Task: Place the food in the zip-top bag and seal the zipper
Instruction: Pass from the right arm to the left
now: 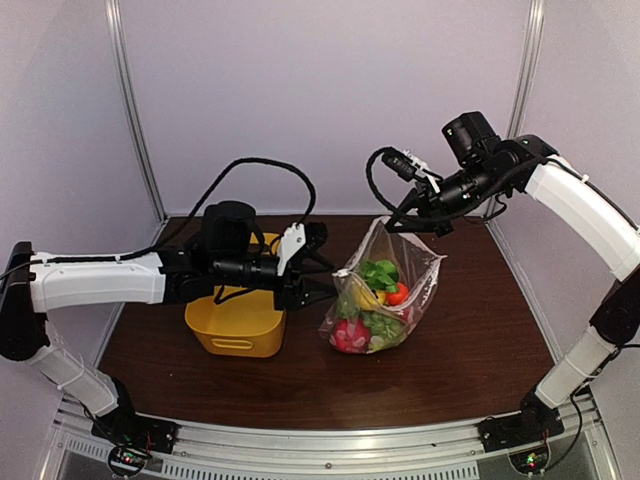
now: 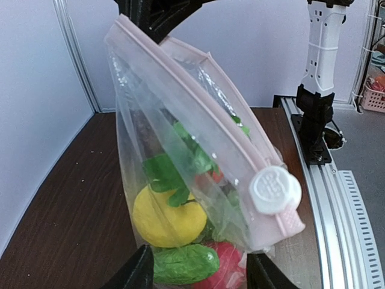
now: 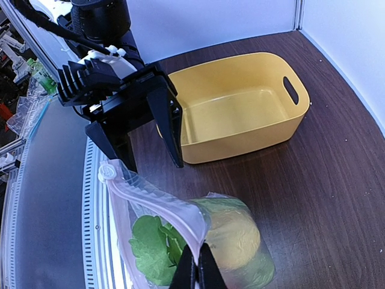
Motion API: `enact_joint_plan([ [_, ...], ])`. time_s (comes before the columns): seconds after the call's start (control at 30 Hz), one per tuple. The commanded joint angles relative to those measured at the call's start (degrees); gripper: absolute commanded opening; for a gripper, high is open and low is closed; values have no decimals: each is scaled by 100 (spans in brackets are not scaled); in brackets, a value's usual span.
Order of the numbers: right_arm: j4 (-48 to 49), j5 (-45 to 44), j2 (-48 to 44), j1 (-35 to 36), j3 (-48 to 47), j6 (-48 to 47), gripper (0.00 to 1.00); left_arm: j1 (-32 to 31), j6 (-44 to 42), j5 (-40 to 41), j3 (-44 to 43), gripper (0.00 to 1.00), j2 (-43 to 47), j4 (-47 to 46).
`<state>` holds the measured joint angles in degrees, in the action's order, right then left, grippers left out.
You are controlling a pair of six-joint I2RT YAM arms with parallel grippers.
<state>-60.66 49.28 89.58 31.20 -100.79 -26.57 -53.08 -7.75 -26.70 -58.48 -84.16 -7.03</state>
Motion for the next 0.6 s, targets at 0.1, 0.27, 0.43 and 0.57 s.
enact_joint_plan([
  [0.1,266,46,-99,-4,-91,127,0,8,-48,-154,-40,60,582,749],
  [0.27,277,80,-11,-4,-134,161,0,-8,231,-438,-268,58,229,174],
  [0.43,222,78,21,0,-180,144,0,-16,343,-188,-468,48,-175,28],
  [0.57,230,46,9,-6,-143,130,0,-15,260,22,-470,39,-232,-17],
])
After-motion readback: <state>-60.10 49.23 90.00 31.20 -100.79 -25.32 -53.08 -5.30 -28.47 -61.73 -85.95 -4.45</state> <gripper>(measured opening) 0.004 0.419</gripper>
